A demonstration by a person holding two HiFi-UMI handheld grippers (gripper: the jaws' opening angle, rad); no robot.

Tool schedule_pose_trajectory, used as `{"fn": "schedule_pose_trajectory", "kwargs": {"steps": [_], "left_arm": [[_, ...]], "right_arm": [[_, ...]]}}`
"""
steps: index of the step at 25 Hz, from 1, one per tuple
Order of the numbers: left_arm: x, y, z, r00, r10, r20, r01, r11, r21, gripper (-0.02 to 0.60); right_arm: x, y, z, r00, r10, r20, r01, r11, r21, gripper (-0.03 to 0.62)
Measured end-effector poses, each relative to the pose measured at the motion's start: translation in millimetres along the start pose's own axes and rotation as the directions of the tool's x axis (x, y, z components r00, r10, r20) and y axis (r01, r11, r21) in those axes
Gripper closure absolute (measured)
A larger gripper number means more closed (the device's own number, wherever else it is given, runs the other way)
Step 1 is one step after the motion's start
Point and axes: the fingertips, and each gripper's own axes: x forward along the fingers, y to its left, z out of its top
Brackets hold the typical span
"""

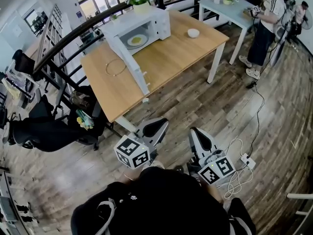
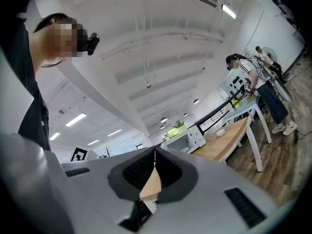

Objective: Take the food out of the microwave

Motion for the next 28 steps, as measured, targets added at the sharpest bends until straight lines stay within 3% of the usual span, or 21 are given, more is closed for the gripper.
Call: {"fn": "schedule_pose_trajectory", "kwargs": {"steps": [7, 13, 23, 28], "left_arm": [[15.3, 6.7, -5.5, 1.0, 0.021, -0.009, -0.021, 1.0, -0.003, 0.549], [54.7, 21.0, -7.1, 1.0, -0.013, -0.018, 0.013, 1.0, 0.011, 0.549], [144.7, 67.1, 24.6, 0.998, -0.063, 0.009, 0.062, 0.997, 0.052, 0.549], [172.6, 102.0, 37.6, 0.998, -0.063, 0.009, 0.063, 0.998, 0.022, 0.549]], "right_arm": [[2.8, -13.9, 0.5, 1.0, 0.01, -0.009, -0.009, 1.0, 0.023, 0.594], [10.2, -48.5, 12.6, 0.999, -0.049, -0.004, 0.049, 0.999, 0.0, 0.594], [58.6, -123.2, 52.1, 0.993, -0.119, 0.018, 0.12, 0.993, -0.02, 0.594], [100.7, -153.9, 66.6, 0.993, -0.117, 0.015, 0.117, 0.993, -0.012, 0.594]]}}
